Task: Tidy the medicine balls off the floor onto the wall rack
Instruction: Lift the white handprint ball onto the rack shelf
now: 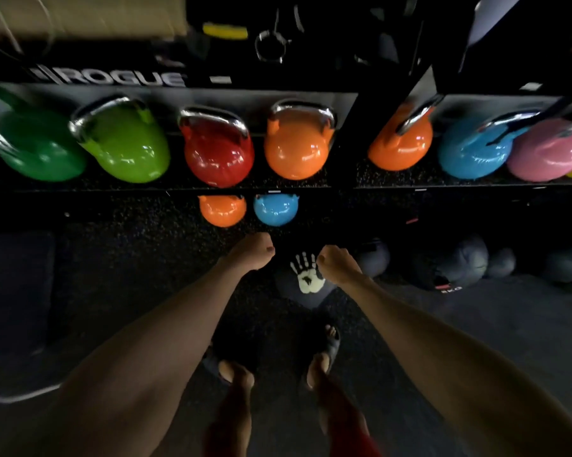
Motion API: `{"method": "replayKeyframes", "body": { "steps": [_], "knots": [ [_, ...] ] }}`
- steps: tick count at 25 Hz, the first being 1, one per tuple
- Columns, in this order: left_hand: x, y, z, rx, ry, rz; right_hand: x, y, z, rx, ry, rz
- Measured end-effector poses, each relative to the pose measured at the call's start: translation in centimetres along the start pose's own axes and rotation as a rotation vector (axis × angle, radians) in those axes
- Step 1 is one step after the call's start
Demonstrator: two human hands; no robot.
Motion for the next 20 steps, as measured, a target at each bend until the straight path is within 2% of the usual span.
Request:
{"method": "replayKeyframes", "body": {
  "steps": [7,12,14,17,20],
  "knots": [
    [-15.5,13.0,3.9,0.129,-0.089,0.063,-9.2,11.5,-15.7,-0.145,0.098,0.042],
    [-24.3,20.4,8.8,0.246,-0.129,0.029,-17.7,19.1,-25.4,-0.295,0.344,0.071],
    [-27.4,22.9,11.0,0.31,-0.218,-0.036,-20.3,20.9,-27.4,-0.354,0.48,0.06],
    [-29.6,26.1,13.5,0.371,-0.418,-0.163,-23.2,23.4,-29.2,-0.455,0.838,0.023],
    [-29.5,29.4,13.5,0.326,-0.514,-0.236,-25.7,24.8,-30.1,-0.509,1.085,0.001]
  ]
}}
Point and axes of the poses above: each hand's wrist, its own y-axis towards the middle knuckle, its own x-axis out of the back of the hand, z = x × y, the point moved 8 cm from there along y, towards the middle knuckle, and after that the axes turned 5 degrees about y, right-handed, at the moved point
